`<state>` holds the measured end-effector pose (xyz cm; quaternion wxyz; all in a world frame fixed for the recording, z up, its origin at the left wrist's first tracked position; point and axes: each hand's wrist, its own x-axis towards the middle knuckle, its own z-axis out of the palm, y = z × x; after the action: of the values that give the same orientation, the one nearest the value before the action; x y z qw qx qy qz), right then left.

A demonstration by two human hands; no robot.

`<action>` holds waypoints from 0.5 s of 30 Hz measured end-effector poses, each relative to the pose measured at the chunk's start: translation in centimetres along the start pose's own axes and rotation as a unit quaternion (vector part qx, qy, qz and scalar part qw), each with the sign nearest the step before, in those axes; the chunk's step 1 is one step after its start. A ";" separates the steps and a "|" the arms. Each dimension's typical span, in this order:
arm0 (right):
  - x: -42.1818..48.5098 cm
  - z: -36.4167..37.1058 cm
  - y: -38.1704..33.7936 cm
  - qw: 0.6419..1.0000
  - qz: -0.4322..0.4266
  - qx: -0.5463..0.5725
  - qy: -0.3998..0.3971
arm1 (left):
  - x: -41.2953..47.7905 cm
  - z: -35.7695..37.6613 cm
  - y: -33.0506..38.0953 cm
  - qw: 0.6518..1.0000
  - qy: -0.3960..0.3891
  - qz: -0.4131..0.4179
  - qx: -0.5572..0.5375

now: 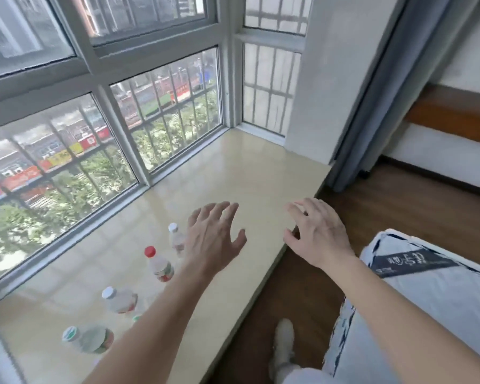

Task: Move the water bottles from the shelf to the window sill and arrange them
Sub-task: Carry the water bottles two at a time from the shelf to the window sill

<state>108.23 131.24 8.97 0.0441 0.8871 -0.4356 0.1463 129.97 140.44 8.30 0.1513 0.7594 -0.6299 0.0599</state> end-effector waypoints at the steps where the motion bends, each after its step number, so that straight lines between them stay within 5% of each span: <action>1: -0.6 -0.2 1.1 1.000 0.015 -0.004 -0.001 | 0.6 0.4 1.1 1.000 -0.005 0.015 -0.003; 15: 0.7 3.2 18.8 0.989 0.141 -0.001 0.052 | 16.0 8.5 15.4 0.988 -0.042 0.146 -0.018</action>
<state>94.55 118.44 5.15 0.0464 0.8079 -0.5535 0.1968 117.27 120.34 7.10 0.1286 0.6583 -0.7407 0.0381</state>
